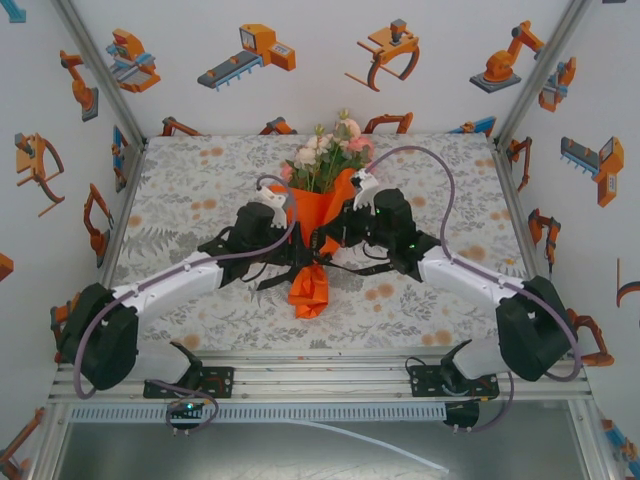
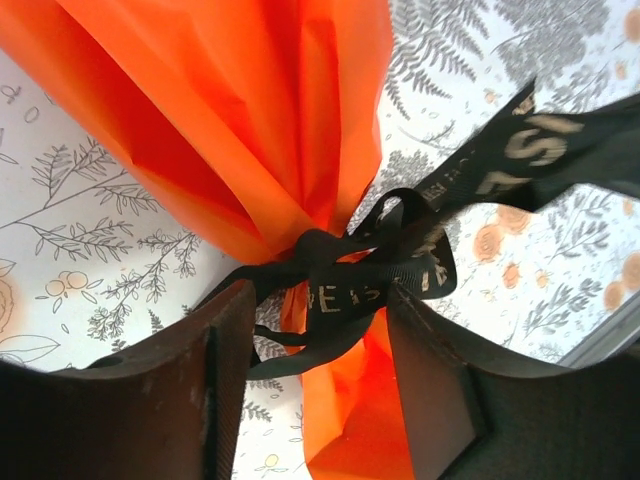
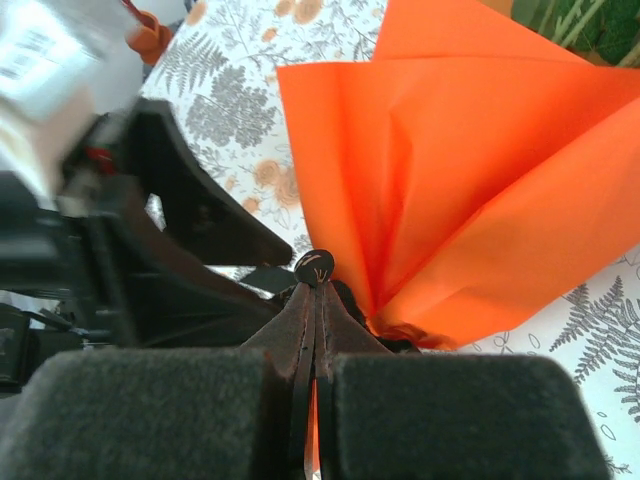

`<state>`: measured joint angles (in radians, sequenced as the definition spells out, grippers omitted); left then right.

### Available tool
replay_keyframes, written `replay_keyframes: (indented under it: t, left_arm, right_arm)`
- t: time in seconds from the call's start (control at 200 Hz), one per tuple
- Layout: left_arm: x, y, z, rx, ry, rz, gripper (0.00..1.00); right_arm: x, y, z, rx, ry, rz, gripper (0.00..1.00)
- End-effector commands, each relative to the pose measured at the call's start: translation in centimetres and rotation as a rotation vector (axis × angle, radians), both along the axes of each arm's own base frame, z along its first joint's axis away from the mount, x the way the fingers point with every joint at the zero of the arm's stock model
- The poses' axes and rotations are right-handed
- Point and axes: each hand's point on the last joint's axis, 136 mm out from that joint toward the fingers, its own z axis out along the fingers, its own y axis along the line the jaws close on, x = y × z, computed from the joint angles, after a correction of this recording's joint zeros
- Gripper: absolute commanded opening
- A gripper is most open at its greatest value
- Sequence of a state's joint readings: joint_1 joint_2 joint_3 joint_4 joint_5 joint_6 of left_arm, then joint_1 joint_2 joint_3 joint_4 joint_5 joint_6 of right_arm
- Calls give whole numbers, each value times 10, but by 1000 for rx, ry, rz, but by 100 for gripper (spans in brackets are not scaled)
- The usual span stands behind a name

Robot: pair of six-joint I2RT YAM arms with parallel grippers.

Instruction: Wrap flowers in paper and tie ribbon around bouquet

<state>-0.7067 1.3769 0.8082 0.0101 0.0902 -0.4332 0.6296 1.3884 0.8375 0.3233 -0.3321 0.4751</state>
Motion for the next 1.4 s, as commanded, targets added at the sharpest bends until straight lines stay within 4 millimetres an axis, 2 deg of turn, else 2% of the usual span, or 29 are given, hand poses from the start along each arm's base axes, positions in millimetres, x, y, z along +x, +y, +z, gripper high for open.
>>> replay_keyframes:
  t: [0.0,0.065,0.145,0.255,0.36,0.471,0.531,0.691,0.821,0.991,1.091,1.202,1.397]
  left_arm:
    - [8,-3,1,-2,-5,23,48]
    - [11,5,-11,46,-2,51,45]
    - [12,9,-15,61,-6,64,44]
    - [10,5,-2,27,-27,43,45]
    - [7,4,19,-19,-72,21,54]
    - [-8,3,34,-48,-137,-63,57]
    - [-14,11,28,-17,-156,-75,57]
    - [-25,28,-5,96,-162,-107,54]
    - [-29,22,-16,68,-160,-154,54]
    - [-16,15,-31,69,-124,-140,53]
    - [-11,10,-42,51,-91,-136,47]
    - [-9,6,-44,8,-76,-130,32]
    - [-5,20,-29,14,-94,-76,7]
  right_arm:
    - [-2,0,37,66,-65,0,0]
    - [-1,-5,37,45,-76,-24,0]
    - [0,-9,31,10,-78,-35,0]
    - [0,-10,19,-26,-65,-35,0]
    - [2,-10,13,-36,-59,-39,0]
    - [3,-13,9,-45,-57,-53,0]
    - [5,-14,6,-50,-53,-58,0]
    - [7,-14,3,-53,-46,-57,0]
    - [8,-12,3,-54,-43,-51,0]
    - [8,-9,1,-46,-27,-40,0]
    - [8,-9,2,-44,-25,-40,0]
    - [7,-10,3,-51,-29,-41,0]
    - [12,-26,-8,-95,-9,-119,0]
